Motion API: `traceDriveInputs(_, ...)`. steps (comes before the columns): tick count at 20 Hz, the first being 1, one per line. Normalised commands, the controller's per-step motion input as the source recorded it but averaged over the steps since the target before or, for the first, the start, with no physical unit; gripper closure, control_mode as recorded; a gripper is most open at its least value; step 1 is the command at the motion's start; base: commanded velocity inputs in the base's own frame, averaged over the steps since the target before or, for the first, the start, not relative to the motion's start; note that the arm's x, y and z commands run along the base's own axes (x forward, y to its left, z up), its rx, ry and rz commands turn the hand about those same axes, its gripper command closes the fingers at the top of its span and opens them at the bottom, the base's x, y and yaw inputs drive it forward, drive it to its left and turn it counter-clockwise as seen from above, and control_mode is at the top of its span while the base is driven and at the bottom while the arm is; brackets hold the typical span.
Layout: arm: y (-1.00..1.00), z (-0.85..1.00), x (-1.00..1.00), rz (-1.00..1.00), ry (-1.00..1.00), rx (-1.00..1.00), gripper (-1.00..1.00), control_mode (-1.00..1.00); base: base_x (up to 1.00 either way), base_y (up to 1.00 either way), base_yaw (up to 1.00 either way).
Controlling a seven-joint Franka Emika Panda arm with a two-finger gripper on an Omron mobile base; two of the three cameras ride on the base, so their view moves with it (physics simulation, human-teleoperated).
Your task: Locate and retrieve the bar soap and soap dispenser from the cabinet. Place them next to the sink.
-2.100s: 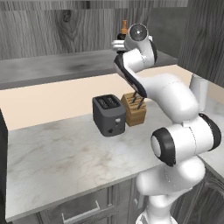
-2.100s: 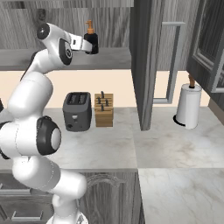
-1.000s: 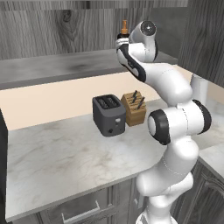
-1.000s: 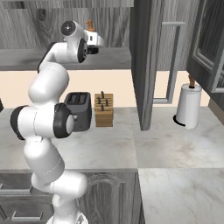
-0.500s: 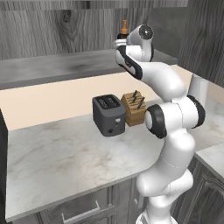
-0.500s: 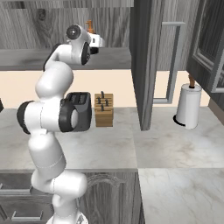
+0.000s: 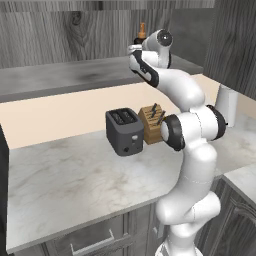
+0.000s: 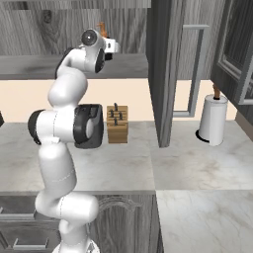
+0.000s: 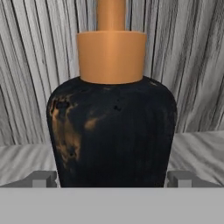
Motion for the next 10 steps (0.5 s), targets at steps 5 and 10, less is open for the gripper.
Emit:
traceDriveInputs(5,0.08,0.0,0.22,0.05,0.0,0.0,1.0,-1.0,0.0,0.0,0.0)
traceDriveInputs(10,0.0,0.0,0.01,0.01,0.0,0.0,1.0,-1.0,0.0,0.0,0.0)
